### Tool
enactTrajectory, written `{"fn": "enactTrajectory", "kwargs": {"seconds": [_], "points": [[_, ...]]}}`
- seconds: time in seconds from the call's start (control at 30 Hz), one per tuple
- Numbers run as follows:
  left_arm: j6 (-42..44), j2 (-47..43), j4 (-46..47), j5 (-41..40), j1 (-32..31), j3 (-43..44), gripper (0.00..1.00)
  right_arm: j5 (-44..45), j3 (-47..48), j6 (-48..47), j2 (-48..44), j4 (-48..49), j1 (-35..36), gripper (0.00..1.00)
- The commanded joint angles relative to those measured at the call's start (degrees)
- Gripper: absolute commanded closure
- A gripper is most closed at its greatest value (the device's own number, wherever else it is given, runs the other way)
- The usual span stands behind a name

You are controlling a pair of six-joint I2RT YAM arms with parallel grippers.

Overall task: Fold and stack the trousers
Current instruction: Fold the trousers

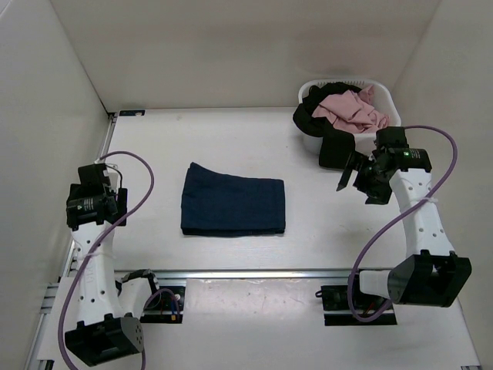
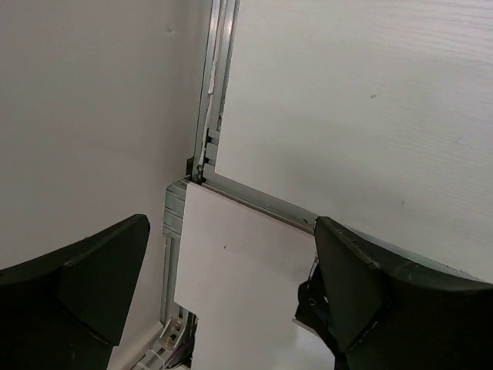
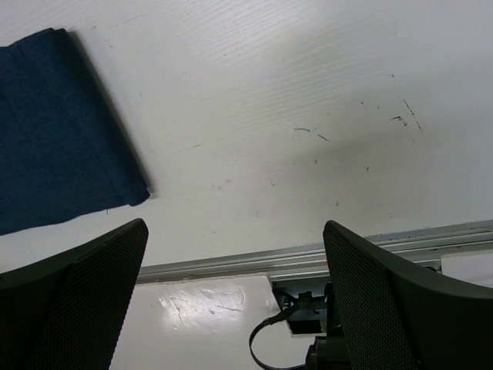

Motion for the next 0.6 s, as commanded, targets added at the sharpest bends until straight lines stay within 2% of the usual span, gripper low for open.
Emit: {"fn": "enactTrajectory", "kwargs": {"seconds": [0.0,0.57], "points": [[-1.0,-0.7,-1.5,2.3,0.4,3.5,0.0,-2.3,1.6,-1.5,-2.2,0.0,-0.2,0.01],[-1.6,-2.5,-4.3,3.4,0.4,4.0,0.0,-1.4,0.2,-4.9,-5.0,1.3,-0.2,0.01]]}}
